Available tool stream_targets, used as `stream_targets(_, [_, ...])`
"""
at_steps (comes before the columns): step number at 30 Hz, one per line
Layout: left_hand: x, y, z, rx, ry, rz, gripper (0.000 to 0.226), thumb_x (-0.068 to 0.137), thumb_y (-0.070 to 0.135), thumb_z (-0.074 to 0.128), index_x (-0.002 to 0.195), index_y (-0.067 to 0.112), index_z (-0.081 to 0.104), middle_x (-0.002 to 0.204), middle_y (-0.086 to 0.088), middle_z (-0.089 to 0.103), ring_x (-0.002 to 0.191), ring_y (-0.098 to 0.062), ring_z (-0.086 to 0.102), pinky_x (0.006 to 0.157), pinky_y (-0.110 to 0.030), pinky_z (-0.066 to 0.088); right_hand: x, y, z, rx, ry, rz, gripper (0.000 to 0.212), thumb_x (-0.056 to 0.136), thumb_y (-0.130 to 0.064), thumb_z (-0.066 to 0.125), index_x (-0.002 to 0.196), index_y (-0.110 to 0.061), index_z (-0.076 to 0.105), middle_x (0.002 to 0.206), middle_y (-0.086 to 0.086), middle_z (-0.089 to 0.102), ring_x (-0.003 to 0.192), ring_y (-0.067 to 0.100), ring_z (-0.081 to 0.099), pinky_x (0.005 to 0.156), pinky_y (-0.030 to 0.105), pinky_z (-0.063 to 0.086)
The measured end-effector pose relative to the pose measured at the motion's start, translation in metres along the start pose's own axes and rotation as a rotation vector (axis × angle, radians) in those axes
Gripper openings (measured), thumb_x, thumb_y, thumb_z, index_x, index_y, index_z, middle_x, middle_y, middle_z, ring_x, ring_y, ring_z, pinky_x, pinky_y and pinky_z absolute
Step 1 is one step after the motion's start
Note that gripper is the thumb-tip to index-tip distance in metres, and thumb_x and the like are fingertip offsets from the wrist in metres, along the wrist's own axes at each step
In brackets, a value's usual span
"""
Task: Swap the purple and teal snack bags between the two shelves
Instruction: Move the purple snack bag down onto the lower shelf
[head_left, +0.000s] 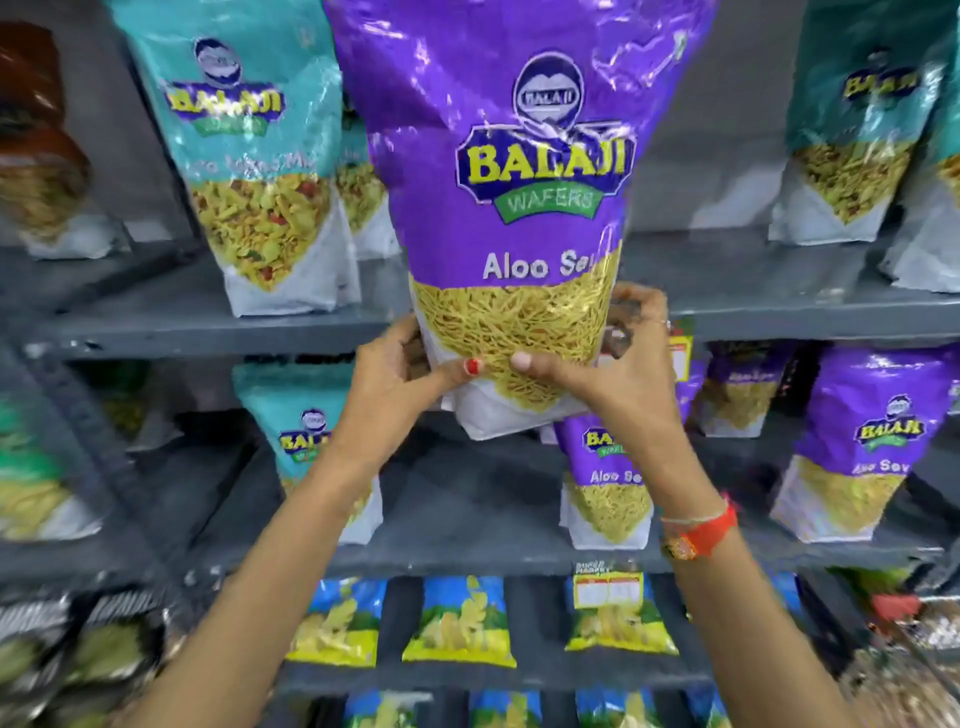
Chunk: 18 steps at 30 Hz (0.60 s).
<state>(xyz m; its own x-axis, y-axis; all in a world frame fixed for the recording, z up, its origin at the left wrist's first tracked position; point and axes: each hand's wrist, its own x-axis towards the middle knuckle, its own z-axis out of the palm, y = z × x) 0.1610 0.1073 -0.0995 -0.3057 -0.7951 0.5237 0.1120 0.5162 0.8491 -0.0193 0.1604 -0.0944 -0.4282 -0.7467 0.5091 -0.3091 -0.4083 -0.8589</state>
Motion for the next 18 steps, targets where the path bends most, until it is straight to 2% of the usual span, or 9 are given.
stream_targets(3, [-0.027, -0.033, -0.022, 0.026, 0.037, -0.044, 0.045, 0.055, 0.011, 0.080, 0.089, 0.026, 0.055, 0.072, 0.027, 0.072, 0.073, 0.009, 0.064, 0.065, -0.007, 0.049, -0.021, 0.029, 0.026, 0.023, -0.064, 0.044, 0.092, 0.026, -0.052, 0.090, 0.101, -0.030, 0.041, 0.094, -0.018, 0.059, 0.090, -0.005, 0.062, 0.084, 0.031, 0.053])
stream_targets(5, [-0.042, -0.059, -0.036, 0.032, 0.067, -0.102, 0.056, 0.043, 0.025, 0.084, 0.091, 0.025, 0.054, 0.074, 0.028, 0.072, 0.075, 0.009, 0.064, 0.066, -0.007, 0.049, -0.031, 0.056, 0.044, 0.013, -0.113, 0.097, 0.097, 0.025, -0.047, 0.092, 0.104, -0.026, 0.040, 0.096, -0.018, 0.060, 0.095, -0.001, 0.063, 0.088, 0.036, 0.055])
stream_targets(9, [-0.064, -0.117, -0.056, 0.047, 0.077, -0.253, 0.063, 0.048, 0.048, 0.080, 0.100, 0.024, 0.052, 0.087, 0.027, 0.072, 0.084, 0.008, 0.063, 0.073, -0.010, 0.051, -0.047, 0.120, 0.078, -0.013, -0.179, 0.204, 0.096, 0.023, -0.050, 0.091, 0.100, -0.032, 0.037, 0.101, -0.014, 0.061, 0.100, 0.010, 0.064, 0.089, 0.047, 0.055])
stream_targets(10, [-0.067, -0.133, -0.060, 0.062, 0.069, -0.288, 0.064, 0.049, 0.046, 0.082, 0.101, 0.025, 0.052, 0.088, 0.027, 0.072, 0.085, 0.008, 0.063, 0.075, -0.011, 0.051, -0.050, 0.137, 0.085, -0.011, -0.189, 0.237, 0.098, 0.024, -0.047, 0.092, 0.102, -0.028, 0.037, 0.102, -0.012, 0.061, 0.100, 0.012, 0.064, 0.090, 0.048, 0.055])
stream_targets(12, [-0.069, -0.166, -0.067, 0.093, 0.049, -0.346, 0.056, 0.055, 0.025, 0.081, 0.102, 0.023, 0.050, 0.086, 0.026, 0.072, 0.083, 0.009, 0.063, 0.075, -0.011, 0.051, -0.055, 0.167, 0.097, -0.012, -0.204, 0.291, 0.098, 0.028, -0.032, 0.095, 0.105, -0.020, 0.036, 0.102, -0.008, 0.061, 0.099, 0.011, 0.064, 0.091, 0.047, 0.055])
stream_targets(14, [-0.069, -0.197, -0.072, 0.120, 0.041, -0.384, 0.048, 0.064, 0.001, 0.073, 0.104, 0.015, 0.049, 0.087, 0.017, 0.072, 0.079, 0.012, 0.062, 0.073, -0.009, 0.050, -0.058, 0.193, 0.106, -0.045, -0.213, 0.322, 0.096, 0.031, -0.021, 0.096, 0.105, -0.017, 0.035, 0.100, -0.009, 0.060, 0.096, 0.006, 0.062, 0.090, 0.042, 0.055])
stream_targets(15, [-0.070, -0.210, -0.073, 0.115, 0.036, -0.393, 0.049, 0.067, -0.007, 0.069, 0.107, 0.011, 0.048, 0.094, 0.006, 0.069, 0.079, 0.013, 0.062, 0.074, -0.008, 0.049, -0.059, 0.204, 0.108, -0.061, -0.217, 0.338, 0.095, 0.031, -0.018, 0.096, 0.104, -0.017, 0.036, 0.099, -0.011, 0.059, 0.095, 0.003, 0.061, 0.089, 0.039, 0.054])
stream_targets(17, [-0.071, -0.234, -0.075, 0.096, 0.019, -0.408, 0.047, 0.070, -0.014, 0.063, 0.111, 0.004, 0.048, 0.107, -0.004, 0.058, 0.081, 0.016, 0.060, 0.076, -0.007, 0.049, -0.061, 0.225, 0.113, -0.094, -0.211, 0.368, 0.094, 0.030, -0.017, 0.096, 0.104, -0.015, 0.037, 0.099, -0.009, 0.060, 0.093, 0.003, 0.061, 0.088, 0.035, 0.053])
stream_targets(18, [-0.072, -0.244, -0.075, 0.086, 0.007, -0.426, 0.046, 0.071, -0.013, 0.063, 0.113, 0.000, 0.048, 0.105, -0.003, 0.061, 0.081, 0.017, 0.060, 0.077, -0.007, 0.048, -0.062, 0.233, 0.115, -0.114, -0.206, 0.383, 0.094, 0.030, -0.018, 0.096, 0.104, -0.014, 0.038, 0.099, -0.005, 0.060, 0.092, 0.006, 0.061, 0.087, 0.033, 0.052])
